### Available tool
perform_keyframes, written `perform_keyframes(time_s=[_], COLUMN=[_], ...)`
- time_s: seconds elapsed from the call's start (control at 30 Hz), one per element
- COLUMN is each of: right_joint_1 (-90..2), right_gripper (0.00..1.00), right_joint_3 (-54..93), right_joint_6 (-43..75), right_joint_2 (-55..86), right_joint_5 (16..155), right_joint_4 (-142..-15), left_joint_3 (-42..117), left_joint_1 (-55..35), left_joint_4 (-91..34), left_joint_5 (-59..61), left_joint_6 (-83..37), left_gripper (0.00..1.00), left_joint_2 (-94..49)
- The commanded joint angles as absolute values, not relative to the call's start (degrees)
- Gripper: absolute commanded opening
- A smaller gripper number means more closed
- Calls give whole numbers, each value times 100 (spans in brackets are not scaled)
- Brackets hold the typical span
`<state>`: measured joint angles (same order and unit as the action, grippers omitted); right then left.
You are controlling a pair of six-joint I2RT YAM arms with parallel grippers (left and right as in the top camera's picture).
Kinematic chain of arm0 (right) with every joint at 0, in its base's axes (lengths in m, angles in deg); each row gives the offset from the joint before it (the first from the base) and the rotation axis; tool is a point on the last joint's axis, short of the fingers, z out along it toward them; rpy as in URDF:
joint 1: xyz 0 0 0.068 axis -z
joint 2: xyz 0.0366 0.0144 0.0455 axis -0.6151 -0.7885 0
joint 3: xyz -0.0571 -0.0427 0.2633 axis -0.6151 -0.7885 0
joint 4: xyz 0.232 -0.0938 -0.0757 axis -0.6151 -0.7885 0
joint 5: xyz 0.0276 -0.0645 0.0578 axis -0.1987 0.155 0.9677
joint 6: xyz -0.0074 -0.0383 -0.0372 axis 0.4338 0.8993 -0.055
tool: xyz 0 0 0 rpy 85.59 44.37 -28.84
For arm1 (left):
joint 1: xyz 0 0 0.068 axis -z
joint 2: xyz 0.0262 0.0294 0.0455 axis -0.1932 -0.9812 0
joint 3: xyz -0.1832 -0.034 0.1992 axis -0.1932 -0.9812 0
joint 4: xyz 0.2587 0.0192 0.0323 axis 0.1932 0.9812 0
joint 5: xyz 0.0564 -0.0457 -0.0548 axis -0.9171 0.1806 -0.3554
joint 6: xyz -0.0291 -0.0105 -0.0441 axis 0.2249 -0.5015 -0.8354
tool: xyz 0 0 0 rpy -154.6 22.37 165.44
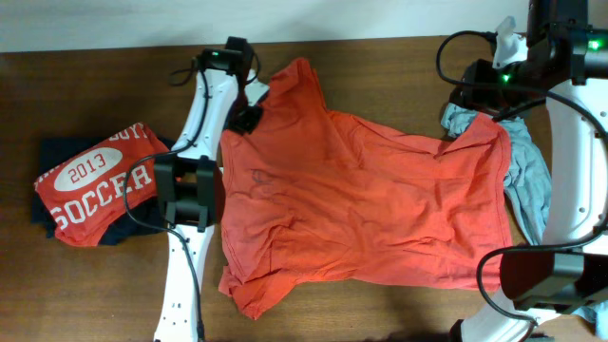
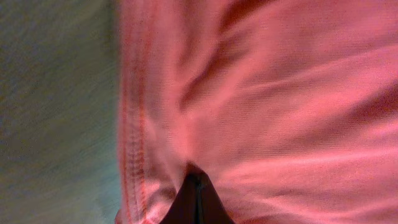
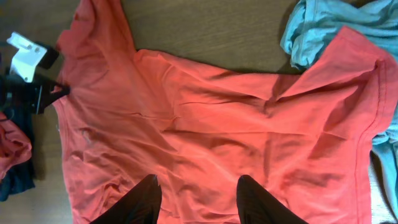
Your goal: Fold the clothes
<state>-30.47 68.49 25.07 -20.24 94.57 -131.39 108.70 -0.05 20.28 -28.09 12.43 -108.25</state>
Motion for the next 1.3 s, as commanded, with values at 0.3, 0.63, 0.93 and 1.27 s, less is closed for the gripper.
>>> perform_keyframes(time_s=[0.3,0.63,0.93,1.27], right_joint_1=[-3097,-2682,-1546,-1152], right_gripper=[44,51,4,4], right_joint_3=[6807,6807,6807,6711], right_joint_6=[2487,2236,2109,2166], right_joint_2=[-2732,-3810,-4426,-5237], right_joint_5=[8786,8071,8147,8740], right_joint_4=[-13034,-12709,-12637,-12659], left_joint_3=[10901,10901,10901,10901], left_joint_1=[-991,-1133,-1130,-1130], left_joint_4=[2625,2633,2620,2579], left_joint_5=[-4044,-4063,-4063,-4011], left_joint_6=[165,74,76,76], left_gripper=[1,1,1,1], left_joint_2=[-11033,-11033,-11033,-11033])
